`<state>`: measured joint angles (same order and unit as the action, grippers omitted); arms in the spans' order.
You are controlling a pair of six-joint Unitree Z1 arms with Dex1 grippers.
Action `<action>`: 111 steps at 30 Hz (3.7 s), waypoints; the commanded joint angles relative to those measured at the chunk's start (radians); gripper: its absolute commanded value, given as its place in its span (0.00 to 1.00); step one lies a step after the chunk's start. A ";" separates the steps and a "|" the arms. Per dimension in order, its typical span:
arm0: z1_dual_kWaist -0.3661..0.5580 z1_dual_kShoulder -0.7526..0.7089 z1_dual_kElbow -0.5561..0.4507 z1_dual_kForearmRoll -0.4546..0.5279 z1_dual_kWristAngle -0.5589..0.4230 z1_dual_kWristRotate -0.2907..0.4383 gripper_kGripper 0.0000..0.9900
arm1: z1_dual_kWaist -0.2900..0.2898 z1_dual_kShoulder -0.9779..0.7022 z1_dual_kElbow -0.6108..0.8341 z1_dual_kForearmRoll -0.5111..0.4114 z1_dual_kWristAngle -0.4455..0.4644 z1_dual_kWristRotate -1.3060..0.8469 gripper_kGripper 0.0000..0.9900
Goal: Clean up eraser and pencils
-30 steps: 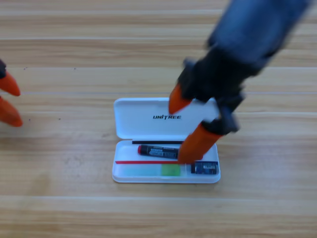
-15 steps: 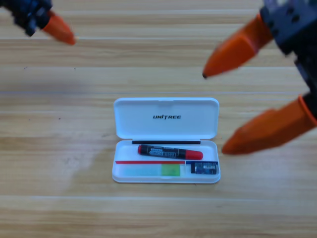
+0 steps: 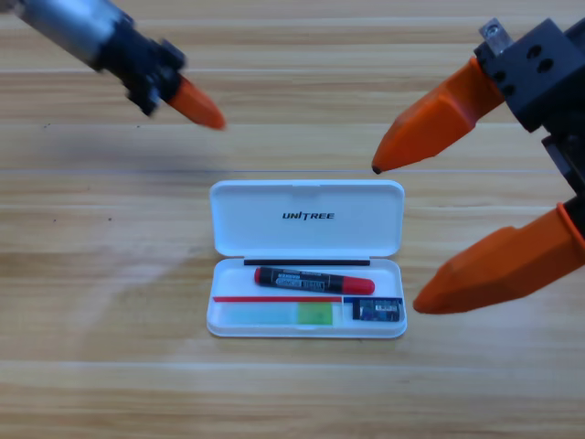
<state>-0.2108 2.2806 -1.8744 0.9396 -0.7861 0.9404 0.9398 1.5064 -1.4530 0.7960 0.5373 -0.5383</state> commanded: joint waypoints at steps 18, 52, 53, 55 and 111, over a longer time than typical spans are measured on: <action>-0.191 0.112 0.037 0.100 -0.038 0.014 0.00 | -0.010 -0.028 0.045 -0.011 0.024 0.012 0.98; -0.357 0.007 0.278 -0.035 0.162 0.003 0.00 | -0.010 -0.020 0.043 -0.011 0.024 0.020 0.99; -0.361 0.008 0.287 -0.048 0.171 0.000 0.00 | -0.010 -0.020 0.043 -0.011 0.024 0.020 0.99; -0.372 0.010 0.302 -0.071 0.192 -0.008 0.00 | -0.010 -0.018 0.043 -0.011 0.024 0.020 0.99; -0.584 -0.882 0.646 -0.085 0.513 -0.327 1.00 | -0.010 -0.028 0.049 -0.011 0.024 0.024 0.99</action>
